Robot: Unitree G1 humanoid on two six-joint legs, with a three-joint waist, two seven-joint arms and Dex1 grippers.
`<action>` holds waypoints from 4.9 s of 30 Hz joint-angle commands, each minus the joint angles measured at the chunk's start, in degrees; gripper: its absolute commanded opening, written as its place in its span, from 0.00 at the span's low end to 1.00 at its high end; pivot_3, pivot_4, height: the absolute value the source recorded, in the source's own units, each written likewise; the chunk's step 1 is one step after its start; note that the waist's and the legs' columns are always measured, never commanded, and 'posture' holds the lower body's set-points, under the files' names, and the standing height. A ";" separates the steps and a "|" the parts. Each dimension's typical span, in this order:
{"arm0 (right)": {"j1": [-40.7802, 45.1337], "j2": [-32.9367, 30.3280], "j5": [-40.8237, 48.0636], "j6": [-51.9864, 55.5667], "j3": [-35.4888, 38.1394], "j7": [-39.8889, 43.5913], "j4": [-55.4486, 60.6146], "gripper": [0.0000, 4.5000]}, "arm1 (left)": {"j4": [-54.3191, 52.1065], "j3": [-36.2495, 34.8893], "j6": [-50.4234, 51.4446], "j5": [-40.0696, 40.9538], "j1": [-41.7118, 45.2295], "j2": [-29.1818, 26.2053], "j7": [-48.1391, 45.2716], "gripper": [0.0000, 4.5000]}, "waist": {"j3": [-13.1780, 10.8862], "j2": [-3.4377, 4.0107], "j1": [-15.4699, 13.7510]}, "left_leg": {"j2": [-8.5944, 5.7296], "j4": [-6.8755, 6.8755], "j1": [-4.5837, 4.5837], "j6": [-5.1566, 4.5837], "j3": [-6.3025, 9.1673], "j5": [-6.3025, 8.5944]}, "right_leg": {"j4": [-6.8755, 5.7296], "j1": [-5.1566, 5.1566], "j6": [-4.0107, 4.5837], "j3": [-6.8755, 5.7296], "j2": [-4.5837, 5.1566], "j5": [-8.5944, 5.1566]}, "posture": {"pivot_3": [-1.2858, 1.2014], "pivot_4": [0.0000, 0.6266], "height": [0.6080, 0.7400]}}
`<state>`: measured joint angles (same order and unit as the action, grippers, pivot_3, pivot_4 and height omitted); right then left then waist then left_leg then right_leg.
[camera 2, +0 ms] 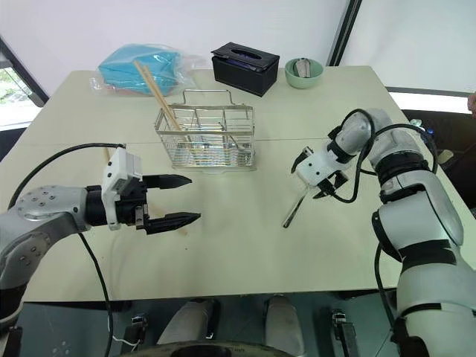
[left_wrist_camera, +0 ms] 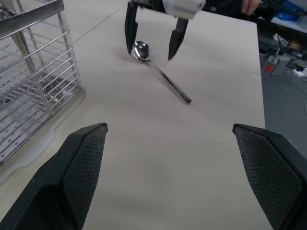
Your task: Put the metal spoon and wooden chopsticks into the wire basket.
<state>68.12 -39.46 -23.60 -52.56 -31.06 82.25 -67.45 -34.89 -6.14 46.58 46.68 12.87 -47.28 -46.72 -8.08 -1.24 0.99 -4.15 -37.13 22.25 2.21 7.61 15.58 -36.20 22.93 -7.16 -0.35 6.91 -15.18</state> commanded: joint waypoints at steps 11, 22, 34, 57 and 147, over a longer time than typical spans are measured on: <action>2.23 2.96 -7.01 -7.71 -2.90 -7.31 -5.41 1.00 | -4.38 -4.79 1.91 5.10 -0.04 -0.16 6.54 0.98 | 0.01 -0.02 0.21 | 0.00 -0.01 -0.16 0.13 0.02 -0.08 | -0.17 -0.03 0.14 0.06 -0.11 -0.06 | 0.52 0.24 0.36; 0.68 4.50 -3.18 -8.10 -0.69 -2.37 -5.50 0.01 | -2.18 -3.96 1.78 6.06 4.03 0.05 8.15 1.00 | 0.03 -0.05 0.36 | 0.00 0.00 -0.28 0.14 0.01 -0.08 | -0.20 -0.14 0.12 0.06 -0.12 -0.05 | 0.52 0.24 0.36; -4.58 2.53 10.63 -5.96 6.19 6.96 1.00 0.01 | 0.76 -3.80 0.44 4.56 6.28 -0.09 6.90 1.00 | 0.03 -0.05 0.19 | 0.00 -0.01 -0.30 0.14 0.01 -0.08 | -0.19 -0.19 0.09 0.06 -0.12 -0.03 | 0.52 0.24 0.36; -15.21 11.11 67.78 92.62 31.22 -49.59 74.82 0.01 | 12.72 -5.32 -4.37 -1.83 14.14 -0.87 1.64 1.00 | 0.12 -0.16 -0.42 | 0.00 0.00 0.20 0.08 0.15 -0.07 | 0.01 0.33 0.08 0.07 -0.01 0.07 | 0.52 0.24 0.36; -51.13 -3.22 83.79 98.74 47.51 -49.72 104.95 1.00 | 98.96 -14.31 -2.97 -31.10 49.80 16.16 50.65 0.03 | 0.49 -0.79 -1.92 | -0.08 -0.04 0.15 0.07 0.14 -0.06 | -0.12 0.27 -0.27 -0.01 0.07 0.21 | 0.52 0.24 0.36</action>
<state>15.62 -42.21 59.76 47.23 16.07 32.99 36.82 63.44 -19.87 43.24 15.41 61.63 -31.34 3.77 -7.59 -2.02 -0.93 -4.23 -37.18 22.40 2.28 7.75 15.52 -36.32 23.20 -7.44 -0.36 6.98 -14.97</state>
